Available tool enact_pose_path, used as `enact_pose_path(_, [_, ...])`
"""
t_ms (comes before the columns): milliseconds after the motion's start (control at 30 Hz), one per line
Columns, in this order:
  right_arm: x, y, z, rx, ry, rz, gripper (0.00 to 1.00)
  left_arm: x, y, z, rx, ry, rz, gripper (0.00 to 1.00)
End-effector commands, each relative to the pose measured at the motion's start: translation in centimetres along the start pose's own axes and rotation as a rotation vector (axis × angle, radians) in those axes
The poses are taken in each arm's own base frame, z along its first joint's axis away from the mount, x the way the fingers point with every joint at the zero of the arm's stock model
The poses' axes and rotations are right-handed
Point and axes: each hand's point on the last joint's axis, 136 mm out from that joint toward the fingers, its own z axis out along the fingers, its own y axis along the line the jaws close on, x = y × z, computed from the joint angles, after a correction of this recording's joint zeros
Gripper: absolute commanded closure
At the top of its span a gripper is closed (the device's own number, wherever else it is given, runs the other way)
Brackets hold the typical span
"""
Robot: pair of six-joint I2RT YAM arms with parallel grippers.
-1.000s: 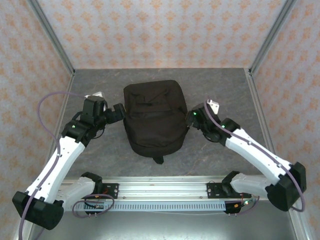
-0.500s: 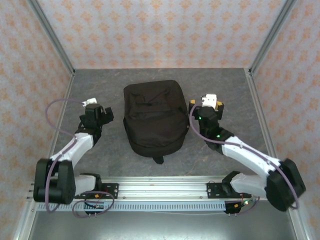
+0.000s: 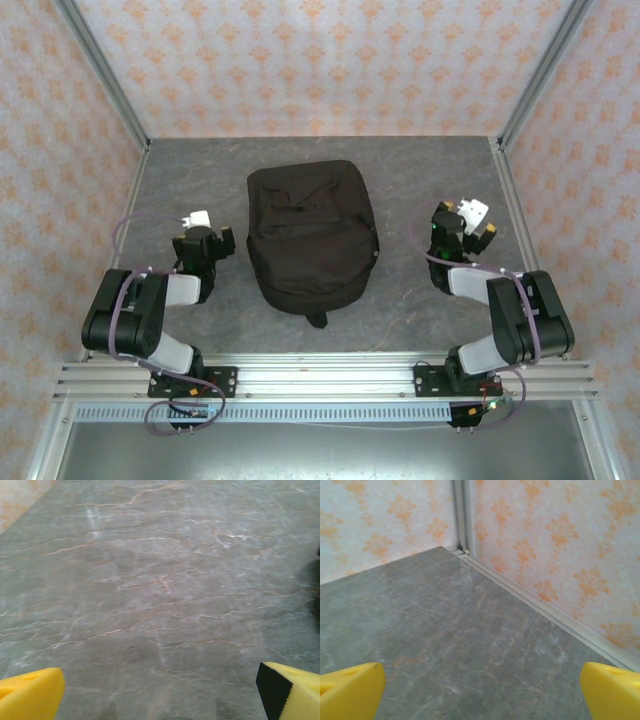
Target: Pack books, pencil case, and school supplies into a backpack
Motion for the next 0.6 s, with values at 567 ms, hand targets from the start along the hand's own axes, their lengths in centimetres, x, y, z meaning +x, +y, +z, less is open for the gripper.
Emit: enact_pose_path(567, [-1.0, 1.4, 0.5, -0.107, 0.133, -0.107, 0.01, -3.4, -1.1, 0.1, 0.035, -0.095, 0.03, 0.0])
